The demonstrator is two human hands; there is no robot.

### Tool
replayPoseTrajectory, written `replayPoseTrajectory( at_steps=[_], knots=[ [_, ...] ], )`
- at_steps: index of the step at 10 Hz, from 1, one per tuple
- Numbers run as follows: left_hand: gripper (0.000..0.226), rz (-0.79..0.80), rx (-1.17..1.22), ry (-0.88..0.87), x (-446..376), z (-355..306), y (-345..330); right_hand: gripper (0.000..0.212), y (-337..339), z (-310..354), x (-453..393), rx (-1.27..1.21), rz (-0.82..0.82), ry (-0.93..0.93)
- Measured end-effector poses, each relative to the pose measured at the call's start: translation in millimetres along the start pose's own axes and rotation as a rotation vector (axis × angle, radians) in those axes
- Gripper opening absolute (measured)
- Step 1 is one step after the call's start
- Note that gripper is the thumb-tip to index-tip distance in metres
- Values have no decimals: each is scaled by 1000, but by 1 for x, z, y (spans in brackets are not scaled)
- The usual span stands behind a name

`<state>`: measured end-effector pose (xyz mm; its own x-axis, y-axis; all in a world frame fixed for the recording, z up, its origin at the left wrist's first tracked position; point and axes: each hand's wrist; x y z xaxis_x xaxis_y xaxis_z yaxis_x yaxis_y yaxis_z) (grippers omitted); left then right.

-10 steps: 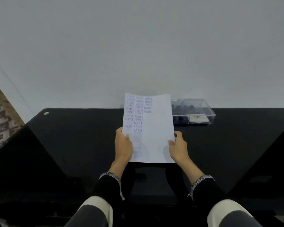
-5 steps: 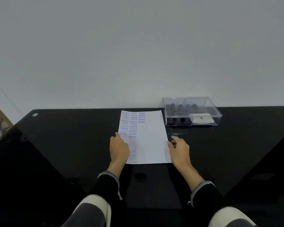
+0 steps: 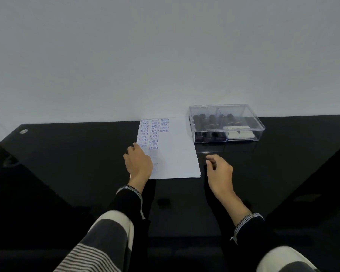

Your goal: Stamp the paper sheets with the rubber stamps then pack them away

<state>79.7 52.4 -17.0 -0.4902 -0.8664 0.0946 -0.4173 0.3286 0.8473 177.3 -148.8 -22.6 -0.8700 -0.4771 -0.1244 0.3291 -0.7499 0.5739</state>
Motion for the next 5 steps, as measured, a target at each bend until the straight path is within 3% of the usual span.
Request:
replayPoseTrajectory(
  at_steps=[1,2,4,5],
  knots=[
    [57,-17,-180,49,6,-2,4,23,2,-3,3,96,14,24],
    [51,-62,-193,-21,18,0,3,25,9,-6,11,313,38,46],
    [27,-44,-42,-477,77,-5,0,35,27,-10,44,612,136,73],
    [27,24,-49,-578,129,-6,-11,38,29,-5,74,652,183,94]
  ],
)
Point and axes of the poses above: each hand's wrist, its own x-axis away from the middle knuckle, its own y-axis out of the back of the hand, z = x × y, and after that the axes turned 9 degrees about z, right-handed
